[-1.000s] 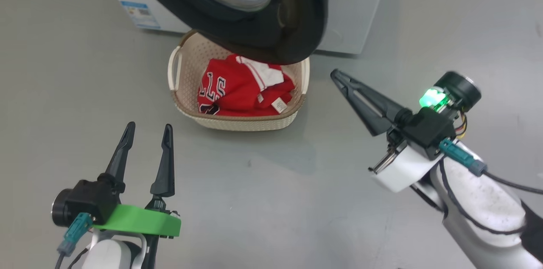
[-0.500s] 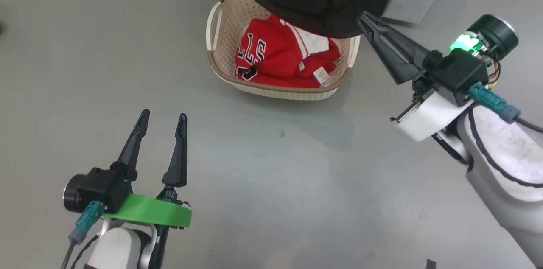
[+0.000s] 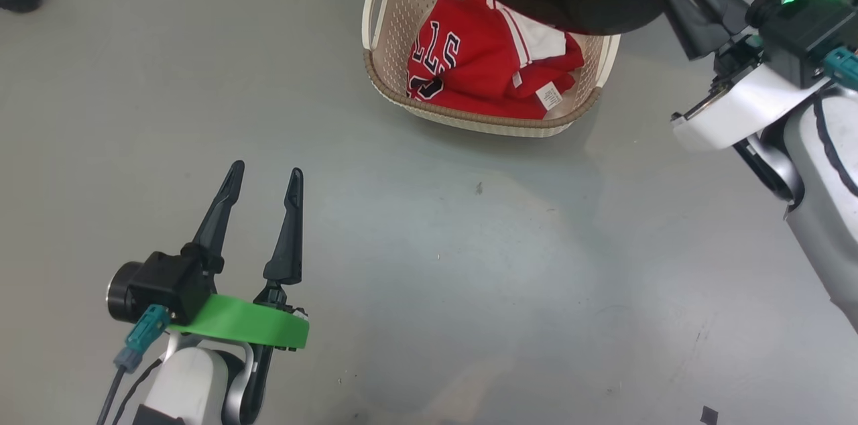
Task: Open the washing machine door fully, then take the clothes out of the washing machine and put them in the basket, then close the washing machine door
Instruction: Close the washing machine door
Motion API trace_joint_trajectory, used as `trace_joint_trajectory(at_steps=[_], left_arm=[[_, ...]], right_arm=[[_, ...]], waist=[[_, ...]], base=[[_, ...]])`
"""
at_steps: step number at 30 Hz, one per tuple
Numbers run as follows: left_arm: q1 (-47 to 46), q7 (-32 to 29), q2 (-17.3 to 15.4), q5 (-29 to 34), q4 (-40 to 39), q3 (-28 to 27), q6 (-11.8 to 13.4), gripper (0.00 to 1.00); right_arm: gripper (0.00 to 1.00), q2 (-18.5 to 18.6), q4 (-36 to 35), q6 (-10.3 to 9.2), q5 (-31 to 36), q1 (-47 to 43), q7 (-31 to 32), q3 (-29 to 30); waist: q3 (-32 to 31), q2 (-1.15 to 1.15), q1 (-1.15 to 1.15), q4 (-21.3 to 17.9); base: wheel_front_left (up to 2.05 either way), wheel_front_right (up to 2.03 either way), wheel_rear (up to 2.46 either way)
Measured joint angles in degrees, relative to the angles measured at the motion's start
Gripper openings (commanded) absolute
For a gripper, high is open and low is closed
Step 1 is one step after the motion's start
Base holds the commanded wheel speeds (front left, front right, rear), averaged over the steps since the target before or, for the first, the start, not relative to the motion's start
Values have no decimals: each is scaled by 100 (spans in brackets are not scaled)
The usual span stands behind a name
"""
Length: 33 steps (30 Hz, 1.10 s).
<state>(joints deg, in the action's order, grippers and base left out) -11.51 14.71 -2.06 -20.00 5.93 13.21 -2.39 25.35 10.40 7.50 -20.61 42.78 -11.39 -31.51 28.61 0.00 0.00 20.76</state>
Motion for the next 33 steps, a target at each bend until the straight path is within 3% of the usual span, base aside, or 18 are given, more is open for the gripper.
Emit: trace_joint_trajectory(at_steps=[12,33], left_arm=[[-140,1,19,-51,-103,22,1,100],[-544,1,55,-1002,-311,261,77,100]], right_arm=[[0,240,180,0,-105,786,86,147],[0,719,686,0,-274,2418,576,355]], waist=[[399,0,0,74],[1214,0,0,222]], base=[[0,0,0],[0,0,0]])
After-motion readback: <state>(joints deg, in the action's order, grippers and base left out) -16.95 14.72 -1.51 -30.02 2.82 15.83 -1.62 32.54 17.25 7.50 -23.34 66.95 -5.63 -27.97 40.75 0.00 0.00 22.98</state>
